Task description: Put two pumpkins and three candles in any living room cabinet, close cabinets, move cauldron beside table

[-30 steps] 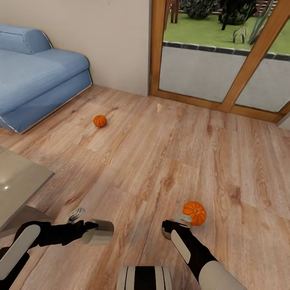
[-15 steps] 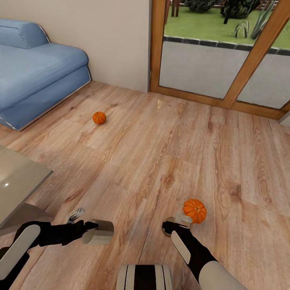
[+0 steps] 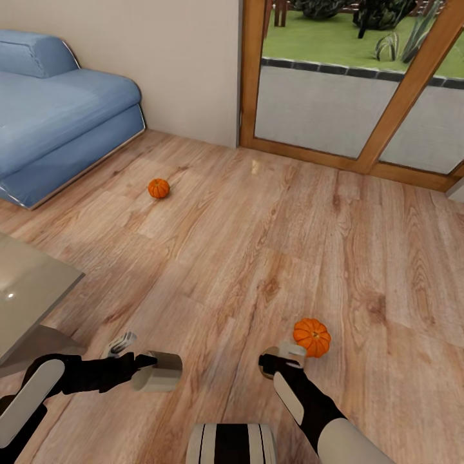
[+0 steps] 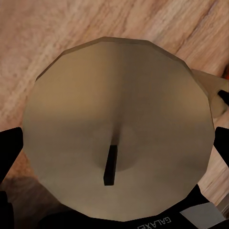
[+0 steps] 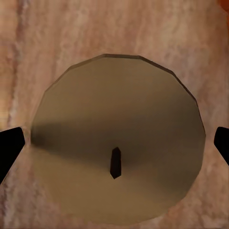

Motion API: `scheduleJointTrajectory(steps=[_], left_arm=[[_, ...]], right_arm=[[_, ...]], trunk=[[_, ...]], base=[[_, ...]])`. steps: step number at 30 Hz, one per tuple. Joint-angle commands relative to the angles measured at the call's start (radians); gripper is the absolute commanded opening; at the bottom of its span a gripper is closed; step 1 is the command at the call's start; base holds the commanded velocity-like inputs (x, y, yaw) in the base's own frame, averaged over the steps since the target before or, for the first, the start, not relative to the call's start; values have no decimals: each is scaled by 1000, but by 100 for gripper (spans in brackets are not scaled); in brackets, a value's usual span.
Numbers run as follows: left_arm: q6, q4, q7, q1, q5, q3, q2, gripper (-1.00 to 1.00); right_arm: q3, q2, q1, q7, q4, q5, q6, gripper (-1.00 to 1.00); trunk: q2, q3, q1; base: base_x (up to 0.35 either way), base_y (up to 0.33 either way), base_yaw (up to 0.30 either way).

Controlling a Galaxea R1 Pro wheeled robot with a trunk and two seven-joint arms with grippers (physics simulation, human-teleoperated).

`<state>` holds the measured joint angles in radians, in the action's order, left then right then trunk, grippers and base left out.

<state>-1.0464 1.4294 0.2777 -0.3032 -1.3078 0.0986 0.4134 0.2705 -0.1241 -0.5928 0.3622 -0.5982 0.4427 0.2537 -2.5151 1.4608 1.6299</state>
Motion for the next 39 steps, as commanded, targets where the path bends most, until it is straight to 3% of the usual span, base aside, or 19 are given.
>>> scheduleJointTrajectory(steps=[1, 12, 16, 33, 34, 39], left_arm=[[-1, 1, 11, 0, -11, 2, 1, -100], [-1, 1, 11, 0, -11, 3, 1, -100], [-1, 1, 10, 0, -11, 3, 0, -100], [-1, 2, 11, 0, -11, 3, 0, -100], [-1, 2, 11, 0, -11, 3, 0, -100], [-1, 2, 10, 0, -11, 4, -1, -100]], right_arm=[[5, 0, -1, -2, -1, -3, 3, 100], [4, -3, -1, -20, 3, -23, 0, 100], [4, -3, -1, -20, 3, -24, 0, 100], [4, -1, -1, -20, 3, -24, -2, 100], [4, -1, -1, -20, 3, -24, -2, -100], [4, -1, -1, -20, 3, -24, -2, -100]], trunk=[[0, 1, 0], [0, 1, 0], [-1, 16, 2], [-2, 28, 3], [-2, 28, 3], [-2, 28, 3]], base=[[0, 0, 0], [0, 0, 0], [0, 0, 0], [0, 0, 0], [0, 0, 0], [0, 0, 0]])
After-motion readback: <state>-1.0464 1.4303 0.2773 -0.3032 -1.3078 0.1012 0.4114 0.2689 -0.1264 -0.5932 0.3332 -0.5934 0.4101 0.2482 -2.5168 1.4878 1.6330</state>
